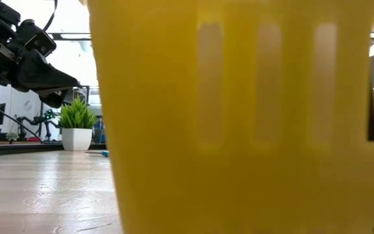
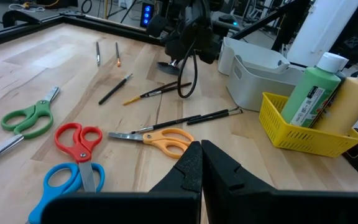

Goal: Pick & Place Paint Supplies
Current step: Put the silver brush into the white bin

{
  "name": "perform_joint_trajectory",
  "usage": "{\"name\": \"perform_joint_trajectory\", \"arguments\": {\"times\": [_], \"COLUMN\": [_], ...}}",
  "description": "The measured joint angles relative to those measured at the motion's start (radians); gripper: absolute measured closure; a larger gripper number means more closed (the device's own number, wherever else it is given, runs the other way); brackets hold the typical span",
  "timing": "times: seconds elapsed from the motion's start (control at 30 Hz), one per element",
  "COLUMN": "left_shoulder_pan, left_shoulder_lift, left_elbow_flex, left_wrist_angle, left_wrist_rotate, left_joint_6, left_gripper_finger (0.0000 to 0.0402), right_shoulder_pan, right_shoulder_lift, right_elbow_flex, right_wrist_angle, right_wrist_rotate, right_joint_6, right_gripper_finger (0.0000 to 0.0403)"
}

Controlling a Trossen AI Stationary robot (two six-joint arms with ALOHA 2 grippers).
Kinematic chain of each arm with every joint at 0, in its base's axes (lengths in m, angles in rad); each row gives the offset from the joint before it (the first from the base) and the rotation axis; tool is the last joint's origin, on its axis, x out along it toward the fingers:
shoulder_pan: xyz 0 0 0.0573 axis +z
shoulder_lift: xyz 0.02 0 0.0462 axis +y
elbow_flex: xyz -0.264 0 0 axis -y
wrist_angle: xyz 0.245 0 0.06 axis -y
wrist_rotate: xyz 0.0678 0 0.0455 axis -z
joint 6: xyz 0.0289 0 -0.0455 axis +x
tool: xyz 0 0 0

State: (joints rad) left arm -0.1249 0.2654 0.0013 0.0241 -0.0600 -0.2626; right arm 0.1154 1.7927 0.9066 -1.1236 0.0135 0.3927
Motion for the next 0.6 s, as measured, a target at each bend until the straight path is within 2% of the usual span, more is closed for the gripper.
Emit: {"name": "perform_joint_trajectory", "arguments": {"times": [0.47,0.6], "left_shoulder_pan": [0.000,0.000], "left_shoulder_lift": [0.000,0.000], "left_elbow_flex": [0.000,0.000], "left_wrist_angle": [0.000,0.000], "left_wrist_rotate": [0.000,0.000], "left_joint_6": [0.000,0.000], "left_gripper_finger": [0.0401,0.0401], "right_shoulder_pan": [0.000,-0.001], "right_shoulder_lift": [0.000,-0.016], "right_elbow_flex": [0.002,0.039], "right_wrist_angle": [-0.005,-0.028], "right_wrist_rotate": [0.003,0.026], "right_joint_6": [0.000,0.007], "right_gripper_finger": [0.0352,0.0352]}}
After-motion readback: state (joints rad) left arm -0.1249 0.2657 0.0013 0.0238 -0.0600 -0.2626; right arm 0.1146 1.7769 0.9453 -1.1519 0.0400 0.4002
